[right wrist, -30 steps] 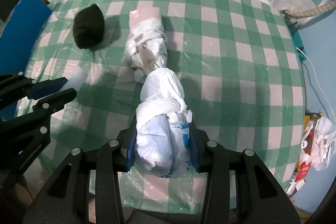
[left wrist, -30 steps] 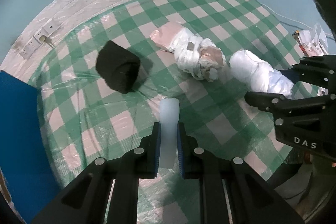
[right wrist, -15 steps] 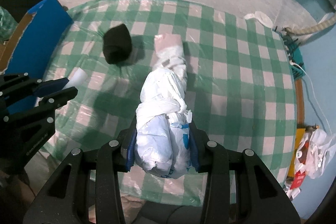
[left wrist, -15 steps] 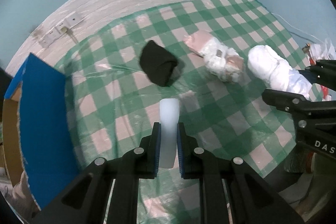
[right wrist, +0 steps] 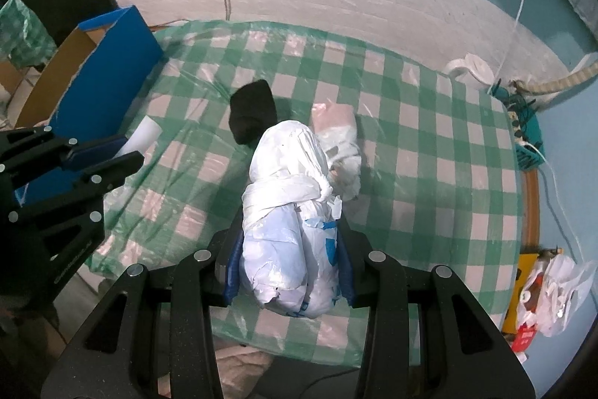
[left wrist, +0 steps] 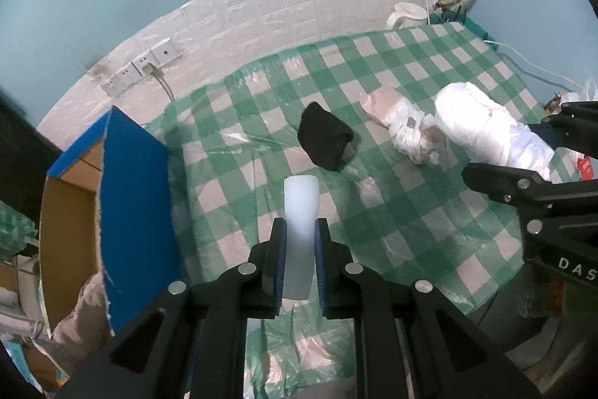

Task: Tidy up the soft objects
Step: 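Lift the white bundle and foam tube and carry both toward the box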

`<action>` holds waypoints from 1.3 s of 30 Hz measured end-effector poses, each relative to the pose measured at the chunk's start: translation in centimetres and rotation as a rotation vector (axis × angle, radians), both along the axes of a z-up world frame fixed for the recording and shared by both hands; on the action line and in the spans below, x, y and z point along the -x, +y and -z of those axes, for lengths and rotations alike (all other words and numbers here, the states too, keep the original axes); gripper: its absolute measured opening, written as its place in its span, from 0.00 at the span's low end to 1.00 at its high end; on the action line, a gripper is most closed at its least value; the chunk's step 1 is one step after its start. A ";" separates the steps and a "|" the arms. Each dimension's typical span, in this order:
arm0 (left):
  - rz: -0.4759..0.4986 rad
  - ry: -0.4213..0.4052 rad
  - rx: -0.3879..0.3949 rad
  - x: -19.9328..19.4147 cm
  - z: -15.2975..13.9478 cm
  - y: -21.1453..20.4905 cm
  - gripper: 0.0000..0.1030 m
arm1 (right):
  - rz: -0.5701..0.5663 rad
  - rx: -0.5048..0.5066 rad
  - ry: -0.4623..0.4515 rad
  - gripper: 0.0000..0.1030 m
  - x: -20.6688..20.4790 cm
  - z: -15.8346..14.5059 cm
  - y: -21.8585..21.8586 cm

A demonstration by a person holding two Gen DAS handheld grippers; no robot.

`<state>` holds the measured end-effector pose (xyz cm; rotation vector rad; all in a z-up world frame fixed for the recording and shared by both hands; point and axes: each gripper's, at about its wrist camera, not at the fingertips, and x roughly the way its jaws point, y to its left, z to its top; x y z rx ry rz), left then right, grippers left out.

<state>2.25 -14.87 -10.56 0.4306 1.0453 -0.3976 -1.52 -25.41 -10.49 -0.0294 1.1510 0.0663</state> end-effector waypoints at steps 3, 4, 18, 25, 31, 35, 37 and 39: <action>-0.004 -0.014 0.005 0.2 -0.7 0.3 0.14 | -0.009 0.004 -0.008 0.39 -0.1 -0.5 0.5; -0.007 -0.020 0.007 0.2 -1.0 0.5 0.14 | -0.012 0.003 -0.011 0.39 -0.2 -0.6 0.6; -0.045 -0.061 0.015 0.4 -2.8 2.9 0.14 | -0.068 -0.010 -0.048 0.39 -1.4 -2.7 4.4; -0.094 -0.074 0.021 -0.1 -3.5 5.7 0.14 | -0.096 -0.010 -0.060 0.39 -2.4 -3.5 6.7; -0.136 -0.093 0.029 -0.3 -4.4 8.1 0.14 | -0.125 -0.013 -0.071 0.39 -3.3 -4.1 8.8; -0.163 -0.097 0.036 -0.5 -4.6 9.8 0.14 | -0.143 -0.020 -0.072 0.39 -3.8 -4.2 10.2; -0.178 -0.098 0.034 -0.7 -4.6 10.6 0.14 | -0.157 -0.021 -0.071 0.39 -4.2 -4.2 11.1; -0.195 -0.103 0.031 -0.9 -4.7 11.5 0.14 | -0.168 -0.022 -0.071 0.39 -4.6 -4.3 11.9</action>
